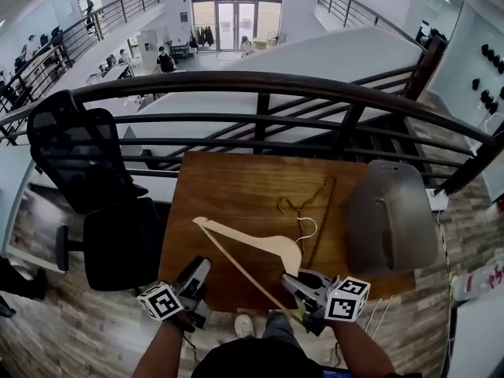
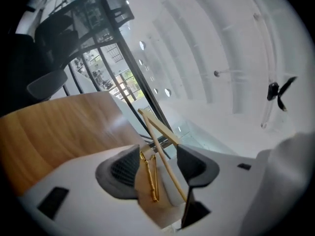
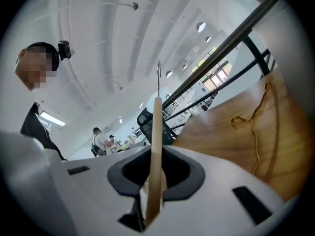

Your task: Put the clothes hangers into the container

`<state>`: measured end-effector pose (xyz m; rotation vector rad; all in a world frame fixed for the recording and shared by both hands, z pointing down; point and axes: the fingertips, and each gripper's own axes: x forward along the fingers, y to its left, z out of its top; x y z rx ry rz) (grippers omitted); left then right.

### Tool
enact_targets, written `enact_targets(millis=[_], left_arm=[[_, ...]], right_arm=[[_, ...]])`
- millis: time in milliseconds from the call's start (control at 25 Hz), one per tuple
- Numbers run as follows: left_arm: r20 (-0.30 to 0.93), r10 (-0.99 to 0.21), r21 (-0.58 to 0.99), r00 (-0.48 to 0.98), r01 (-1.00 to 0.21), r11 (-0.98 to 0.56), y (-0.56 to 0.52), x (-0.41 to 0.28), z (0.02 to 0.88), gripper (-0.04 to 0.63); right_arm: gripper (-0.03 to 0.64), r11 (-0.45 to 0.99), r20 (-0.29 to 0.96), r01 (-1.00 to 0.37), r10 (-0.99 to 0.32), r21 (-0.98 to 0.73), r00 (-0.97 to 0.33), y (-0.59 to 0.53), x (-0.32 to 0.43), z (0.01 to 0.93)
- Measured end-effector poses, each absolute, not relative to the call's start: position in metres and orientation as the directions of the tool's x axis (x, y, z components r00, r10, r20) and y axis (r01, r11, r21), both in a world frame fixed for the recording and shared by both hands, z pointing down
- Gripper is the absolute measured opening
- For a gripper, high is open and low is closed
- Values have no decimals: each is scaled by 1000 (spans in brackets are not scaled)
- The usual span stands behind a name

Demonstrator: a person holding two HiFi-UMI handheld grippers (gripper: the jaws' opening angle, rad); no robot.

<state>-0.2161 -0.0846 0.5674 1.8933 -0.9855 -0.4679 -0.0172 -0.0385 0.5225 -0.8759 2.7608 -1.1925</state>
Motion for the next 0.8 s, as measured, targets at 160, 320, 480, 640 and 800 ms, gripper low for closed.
enact_targets(millis=[160, 320, 480, 640, 800], left_arm=[[116, -772, 764, 624, -553, -332, -91, -202, 553, 242], [141, -740, 653, 657, -624, -429, -99, -183, 536, 238], [149, -728, 564, 669, -662, -494, -109, -166, 510, 232], [148, -711, 484, 687, -678, -554, -117, -136, 485, 228], [118, -691, 466, 713, -654, -596, -124, -89, 461, 221]], right_arm=[[44, 579, 225, -551, -540, -601, -811, -43, -7, 506], [44, 581, 211, -598, -596, -552, -775, -50, 7, 484], [44, 573, 188, -635, -648, -519, -738, -60, 24, 459], [44, 558, 186, -681, -693, -475, -697, -75, 58, 435], [44, 510, 199, -739, -747, -440, -634, -86, 117, 406]])
